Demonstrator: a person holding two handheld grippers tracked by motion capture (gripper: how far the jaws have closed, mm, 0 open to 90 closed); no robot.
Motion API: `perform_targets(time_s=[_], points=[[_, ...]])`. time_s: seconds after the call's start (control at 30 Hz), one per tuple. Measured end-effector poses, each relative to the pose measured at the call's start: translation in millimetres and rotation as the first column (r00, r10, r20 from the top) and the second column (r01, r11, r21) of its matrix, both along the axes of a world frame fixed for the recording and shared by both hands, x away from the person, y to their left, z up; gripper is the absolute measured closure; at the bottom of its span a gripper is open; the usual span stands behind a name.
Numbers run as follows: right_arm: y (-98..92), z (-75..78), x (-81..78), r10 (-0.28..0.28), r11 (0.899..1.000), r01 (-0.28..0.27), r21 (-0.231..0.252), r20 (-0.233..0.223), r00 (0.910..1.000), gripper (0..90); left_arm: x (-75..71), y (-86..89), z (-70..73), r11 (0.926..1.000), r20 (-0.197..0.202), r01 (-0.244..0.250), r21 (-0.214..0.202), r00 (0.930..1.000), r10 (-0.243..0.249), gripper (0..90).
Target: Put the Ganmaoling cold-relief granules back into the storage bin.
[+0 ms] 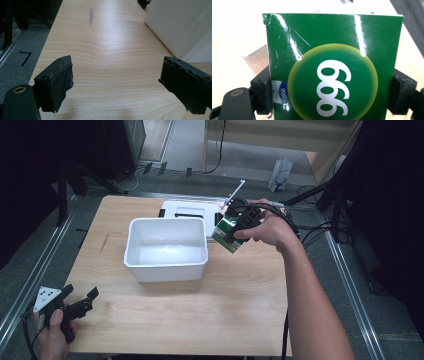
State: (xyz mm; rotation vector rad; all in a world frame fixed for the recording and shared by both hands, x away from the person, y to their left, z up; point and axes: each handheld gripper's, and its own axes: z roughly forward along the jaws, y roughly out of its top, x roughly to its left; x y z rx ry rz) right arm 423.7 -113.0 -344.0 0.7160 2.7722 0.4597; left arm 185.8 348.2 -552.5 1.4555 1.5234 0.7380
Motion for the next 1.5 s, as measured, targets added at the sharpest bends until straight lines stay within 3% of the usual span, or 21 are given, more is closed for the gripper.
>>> perform_targets(time_s=[0.1,0.2,0.27,0.33,0.47,0.5,0.53,0.67,0.8,0.93,1.0,1.03,1.07,1.13,1.17,1.23,1.33,1.37,1.4,1.43,1.5], points=[[5.2,1.5,-1.2,0.037,0.999,-0.037,0.006,0.017,0.9992,16.1,0.0,0.1,0.0,1.0000,-0.001,0.000,0.000,1.0000,0.000,11.4],[15.4,3.7,-3.5,0.144,0.989,-0.144,0.009,0.057,0.9879,16.0,-0.1,0.3,0.0,1.0000,0.000,0.001,-0.001,1.0000,-0.001,11.4],[18.2,4.2,-3.9,0.161,0.987,-0.162,0.009,0.062,0.9850,16.0,-0.1,0.3,0.0,1.0000,0.000,0.001,-0.002,1.0000,-0.001,11.4],[26.8,7.5,-5.1,0.203,0.979,-0.203,-0.014,0.087,0.9752,16.0,0.0,0.4,-0.1,1.0000,0.002,0.000,-0.004,1.0000,0.000,11.4],[35.3,11.2,-6.0,0.230,0.973,-0.230,-0.016,0.090,0.9690,16.0,0.0,0.4,-0.1,1.0000,0.001,0.000,-0.004,1.0000,0.000,11.4],[41.2,13.3,-7.0,0.254,0.967,-0.253,-0.021,0.097,0.9624,16.0,-0.1,0.5,-0.1,1.0000,0.001,0.001,-0.003,1.0000,-0.001,11.4],[41.2,13.3,-7.0,0.254,0.967,-0.253,-0.021,0.097,0.9624,16.0,-0.1,0.5,0.0,1.0000,0.001,0.001,-0.003,1.0000,-0.001,11.4],[54.6,16.2,-9.1,0.298,0.955,-0.296,-0.032,0.106,0.9487,15.9,-0.2,0.4,0.0,1.0000,0.002,0.000,-0.003,1.0000,0.000,11.4],[71.3,16.0,-9.8,0.348,0.938,-0.345,-0.044,0.118,0.9301,15.9,-0.1,0.4,-0.1,1.0000,0.004,-0.001,-0.006,1.0000,0.001,11.4],[80.5,14.3,-10.5,0.368,0.930,-0.364,-0.052,0.116,0.9227,15.9,-0.2,0.6,-0.1,1.0000,0.003,0.000,-0.005,1.0000,0.000,11.5],[89.4,10.7,-11.6,0.399,0.917,-0.395,-0.057,0.117,0.9095,15.8,-0.3,0.6,-0.1,1.0000,0.004,0.001,-0.004,1.0000,-0.001,11.5],[89.4,10.7,-11.6,0.399,0.917,-0.395,-0.057,0.117,0.9095,15.8,-0.3,0.6,-0.1,1.0000,0.004,0.001,-0.004,1.0000,-0.001,11.5],[94.5,8.5,-12.0,0.415,0.910,-0.410,-0.064,0.112,0.9030,15.8,-0.3,0.9,-0.2,1.0000,0.005,0.002,-0.005,1.0000,-0.002,11.5],[96.7,7.2,-12.0,0.417,0.909,-0.412,-0.067,0.111,0.9020,15.8,-0.3,0.9,-0.1,1.0000,0.005,0.002,-0.005,1.0000,-0.002,11.6],[100.6,4.2,-12.1,0.432,0.902,-0.427,-0.069,0.106,0.8957,15.8,-0.3,0.6,-0.2,1.0000,0.007,0.002,-0.005,1.0000,-0.002,11.5],[102.2,2.6,-12.1,0.438,0.899,-0.432,-0.071,0.102,0.8934,15.8,-0.3,0.5,-0.2,1.0000,0.008,0.002,-0.004,1.0000,-0.002,11.6],[107.4,-4.2,-11.6,0.466,0.884,-0.457,-0.101,0.095,0.8798,15.8,-0.7,0.7,0.1,1.0000,0.005,0.006,-0.004,1.0000,-0.006,11.6],[107.4,-4.2,-11.6,0.466,0.884,-0.457,-0.101,0.095,0.8798,15.8,-0.6,0.7,-0.1,1.0000,0.007,0.005,-0.005,1.0000,-0.005,11.6],[108.7,-7.6,-11.7,0.479,0.875,-0.468,-0.121,0.088,0.8732,15.7,-0.6,0.7,0.0,1.0000,0.007,0.005,-0.004,1.0000,-0.005,11.6],[108.7,-7.6,-11.7,0.479,0.875,-0.468,-0.121,0.088,0.8732,15.7,-0.6,0.7,0.0,1.0000,0.007,0.005,-0.004,1.0000,-0.005,11.6],[110.1,-12.8,-11.8,0.495,0.864,-0.483,-0.140,0.073,0.8656,15.7,-0.7,0.7,0.0,1.0000,0.008,0.005,-0.004,1.0000,-0.005,11.6]])
